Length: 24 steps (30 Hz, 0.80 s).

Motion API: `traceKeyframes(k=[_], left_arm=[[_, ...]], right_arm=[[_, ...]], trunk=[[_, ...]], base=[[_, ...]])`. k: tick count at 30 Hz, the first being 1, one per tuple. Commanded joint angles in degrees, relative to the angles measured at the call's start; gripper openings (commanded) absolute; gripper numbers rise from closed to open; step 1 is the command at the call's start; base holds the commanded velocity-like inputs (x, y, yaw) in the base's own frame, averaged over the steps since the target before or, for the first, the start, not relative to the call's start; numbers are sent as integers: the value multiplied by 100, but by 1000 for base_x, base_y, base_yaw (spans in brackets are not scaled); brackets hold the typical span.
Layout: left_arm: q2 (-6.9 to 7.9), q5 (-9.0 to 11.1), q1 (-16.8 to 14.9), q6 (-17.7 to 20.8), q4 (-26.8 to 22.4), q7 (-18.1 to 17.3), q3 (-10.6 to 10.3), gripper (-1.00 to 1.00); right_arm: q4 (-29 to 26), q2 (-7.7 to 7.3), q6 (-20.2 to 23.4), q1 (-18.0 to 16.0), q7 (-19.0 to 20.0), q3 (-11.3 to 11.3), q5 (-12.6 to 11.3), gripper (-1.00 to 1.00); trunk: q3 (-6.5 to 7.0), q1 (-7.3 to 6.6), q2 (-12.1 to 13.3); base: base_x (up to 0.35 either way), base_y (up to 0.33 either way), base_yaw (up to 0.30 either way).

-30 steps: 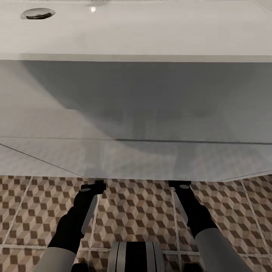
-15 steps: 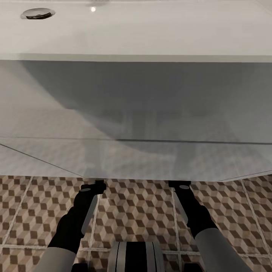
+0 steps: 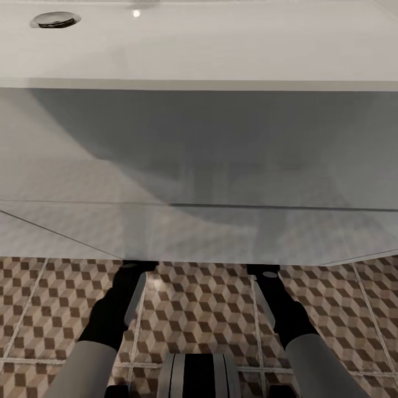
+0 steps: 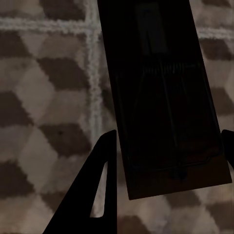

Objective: Take the four mousetraps from the cabinet in the bathroom and place them on the bathroom floor. Make sure all four end up on the same floor surface, and ensure that at least two of them are either under or directly next to the same bathroom sink.

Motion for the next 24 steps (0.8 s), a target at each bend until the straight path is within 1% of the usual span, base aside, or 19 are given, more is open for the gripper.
traceKeyframes(k=[1,5,9,13,21,24], left_arm=[[-5,12,-116,25,47,42,-14,-100],[-16,10,-201,4,259,38,-16,-100],[-18,4,-270,-21,414,37,-18,-100],[-14,5,-292,-193,476,37,-20,-100],[-7,0,-302,-322,689,36,-20,-100],[-5,-3,-358,-346,870,37,-20,-100]], right_arm=[[-5,-7,16,-2,-37,14,-17,-100],[60,-31,-107,-2,-37,9,-23,-100],[273,-37,-249,-2,-37,6,-19,-100],[464,-36,-412,-2,-37,0,-12,-100],[568,-35,-499,-2,-32,3,-9,-100],[688,-41,-518,-2,-30,-4,-6,-100]], trunk=[[-3,-1,-1],[-3,-1,-1],[-3,-1,-1],[-3,-1,-1],[-3,-1,-1],[-3,-1,-1]], base=[[0,0,0],[0,0,0],[0,0,0],[0,0,0],[0,0,0],[0,0,0]])
